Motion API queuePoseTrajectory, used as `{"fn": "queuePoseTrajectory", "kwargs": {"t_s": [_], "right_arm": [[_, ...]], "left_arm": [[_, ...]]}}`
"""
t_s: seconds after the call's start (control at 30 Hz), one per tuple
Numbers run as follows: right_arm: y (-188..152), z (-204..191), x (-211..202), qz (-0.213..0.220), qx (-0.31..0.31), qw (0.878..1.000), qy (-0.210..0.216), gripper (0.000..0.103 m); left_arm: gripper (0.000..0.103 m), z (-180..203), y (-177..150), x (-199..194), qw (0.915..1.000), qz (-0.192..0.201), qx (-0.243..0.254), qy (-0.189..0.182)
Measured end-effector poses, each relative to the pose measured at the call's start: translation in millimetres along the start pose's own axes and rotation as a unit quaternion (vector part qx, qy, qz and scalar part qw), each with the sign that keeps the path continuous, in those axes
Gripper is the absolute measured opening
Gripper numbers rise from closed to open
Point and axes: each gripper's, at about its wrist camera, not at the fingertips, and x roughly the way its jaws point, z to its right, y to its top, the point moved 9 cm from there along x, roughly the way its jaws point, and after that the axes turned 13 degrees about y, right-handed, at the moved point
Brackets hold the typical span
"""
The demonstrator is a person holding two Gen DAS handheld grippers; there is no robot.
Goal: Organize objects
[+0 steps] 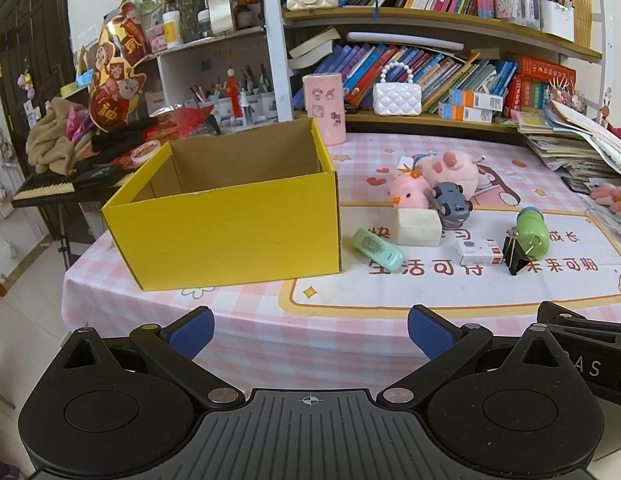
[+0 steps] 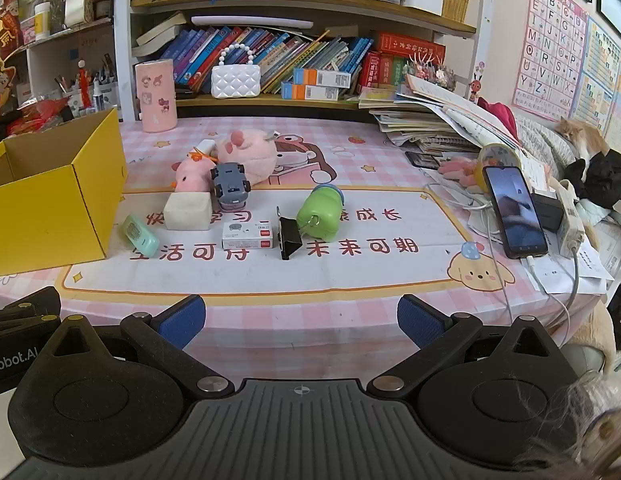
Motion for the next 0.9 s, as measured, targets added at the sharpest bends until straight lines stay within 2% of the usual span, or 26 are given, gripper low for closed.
{"fn": "queuePoseTrajectory", "kwargs": {"t_s": [0.9], "right_arm": [[3, -12, 4, -0.003, -0.014, 1.000, 0.000, 0.103]], "left_arm": [[0.103, -13, 0, 10, 0.9998, -0.012, -0.016, -0.004]]}}
